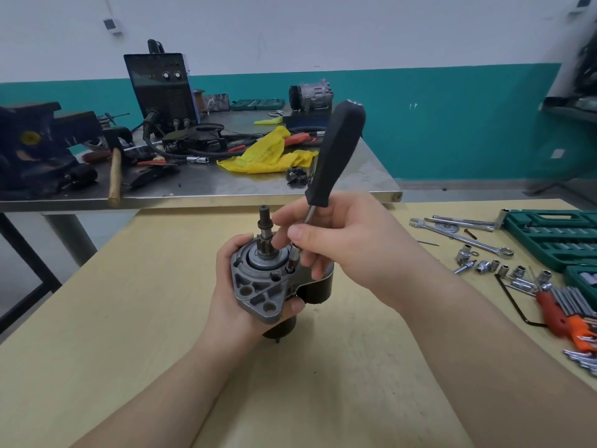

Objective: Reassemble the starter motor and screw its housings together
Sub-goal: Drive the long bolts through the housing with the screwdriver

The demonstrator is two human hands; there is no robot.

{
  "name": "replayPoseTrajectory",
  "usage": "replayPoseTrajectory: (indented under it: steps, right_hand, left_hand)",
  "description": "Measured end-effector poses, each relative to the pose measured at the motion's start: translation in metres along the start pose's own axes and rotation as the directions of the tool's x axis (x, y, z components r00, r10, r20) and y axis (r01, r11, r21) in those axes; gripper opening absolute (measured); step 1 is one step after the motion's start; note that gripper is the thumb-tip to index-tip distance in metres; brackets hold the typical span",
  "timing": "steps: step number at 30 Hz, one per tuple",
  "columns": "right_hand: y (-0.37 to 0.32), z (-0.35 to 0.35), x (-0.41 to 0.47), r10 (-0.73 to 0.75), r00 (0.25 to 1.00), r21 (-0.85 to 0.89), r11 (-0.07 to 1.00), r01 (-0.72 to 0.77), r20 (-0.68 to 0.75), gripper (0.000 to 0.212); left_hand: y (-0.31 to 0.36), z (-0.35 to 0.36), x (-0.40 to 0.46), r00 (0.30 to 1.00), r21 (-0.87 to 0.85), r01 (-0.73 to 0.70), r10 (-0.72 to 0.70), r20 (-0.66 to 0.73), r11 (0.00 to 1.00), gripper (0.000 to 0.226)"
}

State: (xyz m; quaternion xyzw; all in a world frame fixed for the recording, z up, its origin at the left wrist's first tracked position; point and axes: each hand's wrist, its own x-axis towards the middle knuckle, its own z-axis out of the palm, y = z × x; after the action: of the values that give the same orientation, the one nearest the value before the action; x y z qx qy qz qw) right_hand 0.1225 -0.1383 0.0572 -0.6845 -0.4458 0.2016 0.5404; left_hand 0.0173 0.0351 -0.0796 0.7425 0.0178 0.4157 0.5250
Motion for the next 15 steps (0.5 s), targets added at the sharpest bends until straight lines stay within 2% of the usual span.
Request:
replayPoseTrajectory:
  steps: [4,7,11,13,15]
  right_hand:
    - [-0.001,-0.001,-0.001,-0.012,0.999,-0.036,0.999,0.013,0.043,0.022]
    - [0.002,0.004,0.001,-0.018,1.000,-0.035,0.999,0.017,-0.021,0.014]
    - [0.005,0.011,0.002,-0.014,0.994,-0.034,0.999,0.010,-0.111,0.010]
    - [0.002,0.011,0.001,0.006,0.997,0.023,1.000,-0.005,-0.074,0.007]
    - [0.000,0.007,0.000,0.018,1.000,0.050,0.999,-0.017,-0.019,0.015]
  left_hand:
    - [0.000,0.000,-0.001,1.000,-0.001,0.008,-0.008,-0.018,1.000,0.103]
    - [-0.004,-0.001,0.000,1.000,0.013,-0.006,0.007,-0.020,1.000,0.102]
    - [-0.005,0.001,-0.001,0.995,-0.015,0.066,-0.067,-0.070,0.998,0.108]
    - [-0.006,0.000,-0.001,0.995,-0.032,0.078,-0.080,-0.064,0.996,0.110]
    - [-0.005,-0.001,-0.002,0.997,0.005,0.063,-0.062,-0.055,0.998,0.107]
